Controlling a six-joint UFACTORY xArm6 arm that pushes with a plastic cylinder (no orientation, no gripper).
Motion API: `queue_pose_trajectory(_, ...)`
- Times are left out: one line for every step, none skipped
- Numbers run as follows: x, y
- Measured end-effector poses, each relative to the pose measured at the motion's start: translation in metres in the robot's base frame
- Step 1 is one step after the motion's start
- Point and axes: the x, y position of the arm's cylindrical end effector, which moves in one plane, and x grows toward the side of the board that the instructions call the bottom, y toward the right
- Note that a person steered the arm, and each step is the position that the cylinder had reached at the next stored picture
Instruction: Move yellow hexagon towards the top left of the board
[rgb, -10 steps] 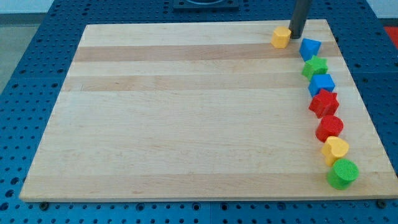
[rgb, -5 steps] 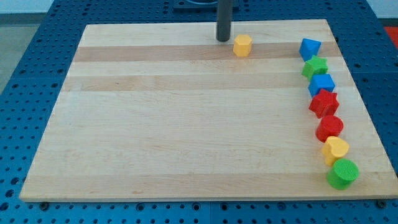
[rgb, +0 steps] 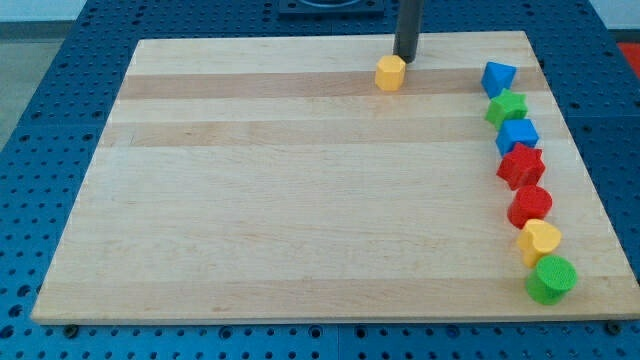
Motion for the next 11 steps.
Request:
queue_pose_trajectory(-0.003,0.005)
queue_pose_trajectory(0.025,0.023)
queue_pose_trajectory(0.026,0.023)
queue_pose_trajectory(0.043,0.023)
queue_pose_trajectory(0.043,0.023)
queue_pose_trajectory(0.042,0.009)
queue_pose_trajectory(0.040,-0.041)
queue_pose_trajectory(0.040,-0.101)
queue_pose_trajectory(0.040,-0.158)
queue_pose_trajectory(0.040,-0.216)
queue_pose_trajectory(0.040,-0.271)
